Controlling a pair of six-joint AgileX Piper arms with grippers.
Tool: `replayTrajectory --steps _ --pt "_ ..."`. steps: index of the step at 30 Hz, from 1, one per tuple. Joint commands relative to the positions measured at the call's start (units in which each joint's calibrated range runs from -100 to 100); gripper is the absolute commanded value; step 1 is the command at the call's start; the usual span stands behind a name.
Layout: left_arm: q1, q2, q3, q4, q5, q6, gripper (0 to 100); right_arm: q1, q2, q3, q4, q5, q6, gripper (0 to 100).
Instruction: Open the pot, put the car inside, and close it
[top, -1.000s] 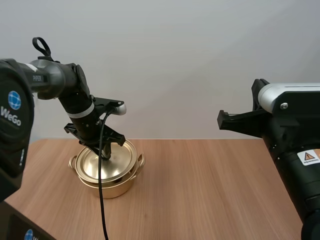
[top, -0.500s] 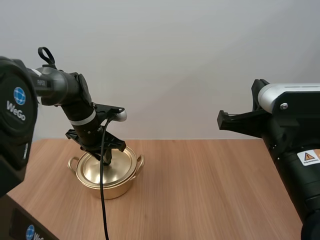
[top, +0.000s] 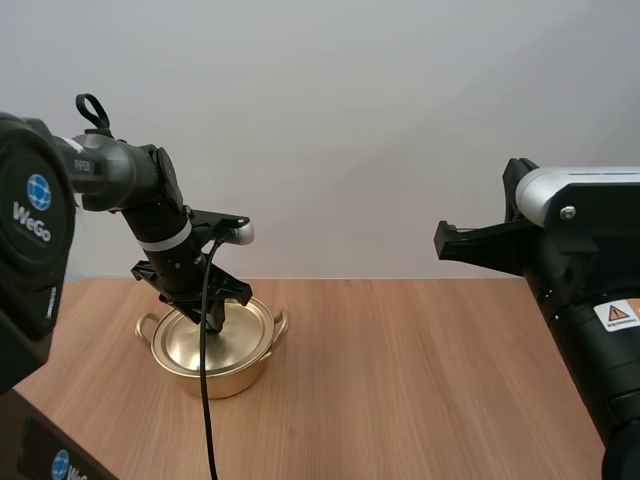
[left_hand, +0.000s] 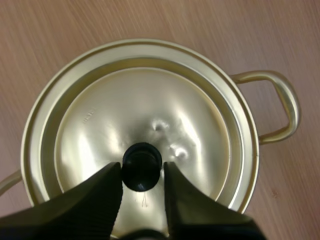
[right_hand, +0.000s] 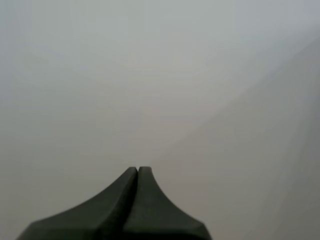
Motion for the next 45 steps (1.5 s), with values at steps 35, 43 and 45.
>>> replayTrajectory --steps 35,43,45 --pt "-0.08 -35.5 0.8 -4.72 -67.12 -18.01 73 -0.01 0.0 -0.02 0.01 -0.39 0.0 0" --pt "-0.08 -49.08 17.35 -4.87 -84.64 -18.01 73 -0.01 0.0 -0.02 0.01 -0.39 0.0 0" --pt "-0.08 -51.73 23.62 -4.87 -91.38 -18.01 73 -0.01 0.0 -0.02 0.01 -0.39 0.0 0"
